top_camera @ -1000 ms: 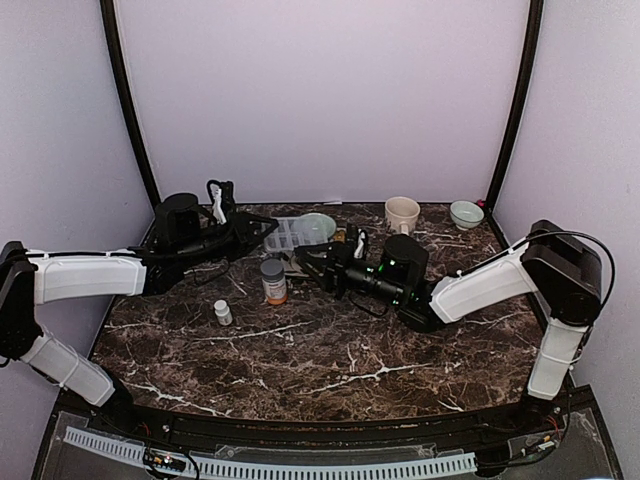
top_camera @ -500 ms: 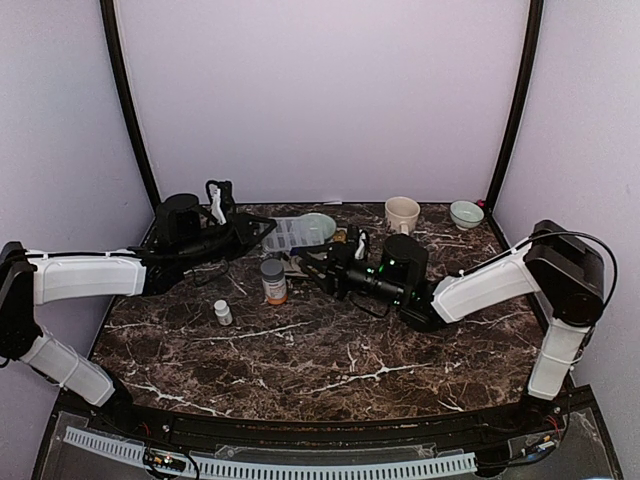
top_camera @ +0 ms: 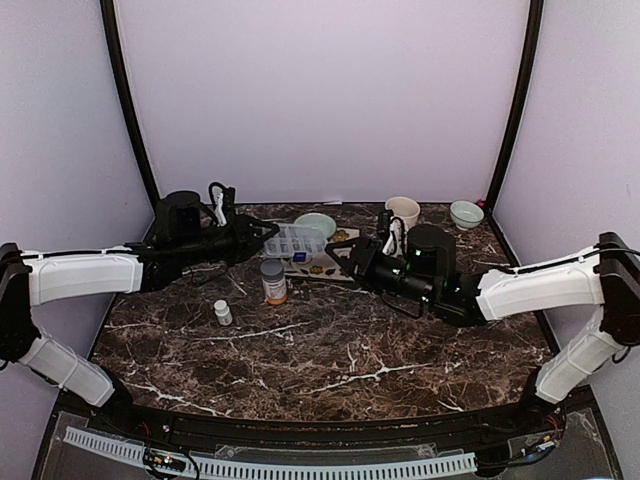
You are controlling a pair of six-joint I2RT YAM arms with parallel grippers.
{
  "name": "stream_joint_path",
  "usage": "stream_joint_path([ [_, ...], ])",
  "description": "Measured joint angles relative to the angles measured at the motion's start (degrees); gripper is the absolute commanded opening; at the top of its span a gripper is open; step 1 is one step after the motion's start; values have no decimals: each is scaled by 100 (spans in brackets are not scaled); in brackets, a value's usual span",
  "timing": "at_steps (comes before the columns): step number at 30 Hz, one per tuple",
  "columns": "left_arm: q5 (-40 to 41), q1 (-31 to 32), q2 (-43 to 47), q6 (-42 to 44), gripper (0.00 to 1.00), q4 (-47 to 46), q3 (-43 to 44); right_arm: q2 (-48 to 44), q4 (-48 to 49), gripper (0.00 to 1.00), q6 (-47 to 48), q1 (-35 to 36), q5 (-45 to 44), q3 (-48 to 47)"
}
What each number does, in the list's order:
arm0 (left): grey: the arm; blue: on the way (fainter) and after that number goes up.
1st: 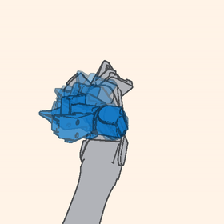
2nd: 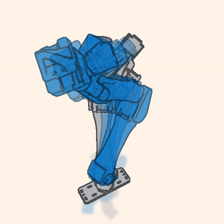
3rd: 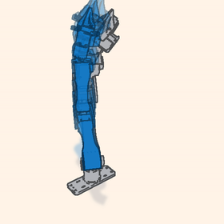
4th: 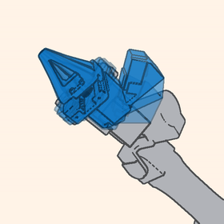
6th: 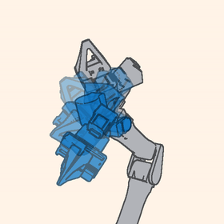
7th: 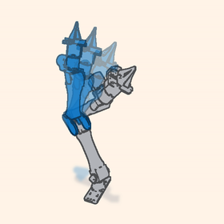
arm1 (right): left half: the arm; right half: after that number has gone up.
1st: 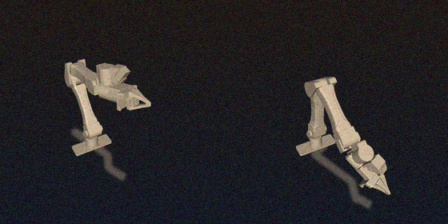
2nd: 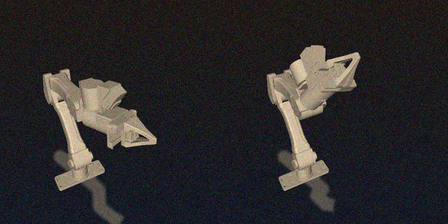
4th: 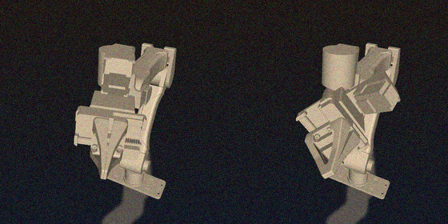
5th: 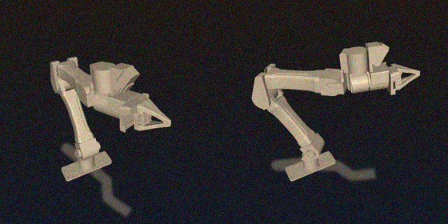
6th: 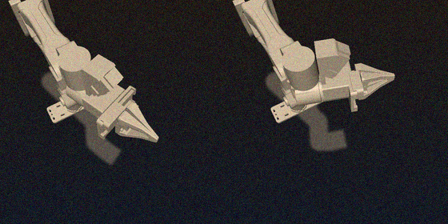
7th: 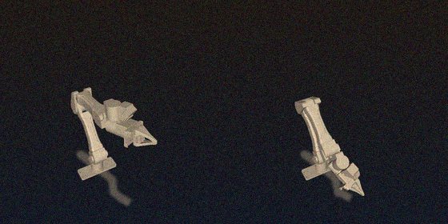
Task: Sort the pills into containers
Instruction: Pass from the left arm to the right
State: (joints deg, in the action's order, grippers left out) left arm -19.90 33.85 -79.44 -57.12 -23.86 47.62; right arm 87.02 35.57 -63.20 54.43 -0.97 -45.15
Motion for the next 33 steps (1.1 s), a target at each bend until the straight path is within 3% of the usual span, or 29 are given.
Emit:
stream_joint_path([
  [7, -732, 0, -221, -319, 0, 85, 219, -811, -1893, 71, 2015, 179, -940, -256],
  [17, -1847, 0, -697, -42, 0, 791, 774, -699, -4074, 82, 4763, 1016, -2065, -1185],
  [24, -2592, 0, -831, 560, 0, 1425, 1252, -697, -4942, 83, 5705, 1150, -2208, -1357],
  [33, -3263, 0, -1167, 1515, 0, 2422, 1838, -699, -5593, 83, 6262, 1384, -2194, -1602],
])
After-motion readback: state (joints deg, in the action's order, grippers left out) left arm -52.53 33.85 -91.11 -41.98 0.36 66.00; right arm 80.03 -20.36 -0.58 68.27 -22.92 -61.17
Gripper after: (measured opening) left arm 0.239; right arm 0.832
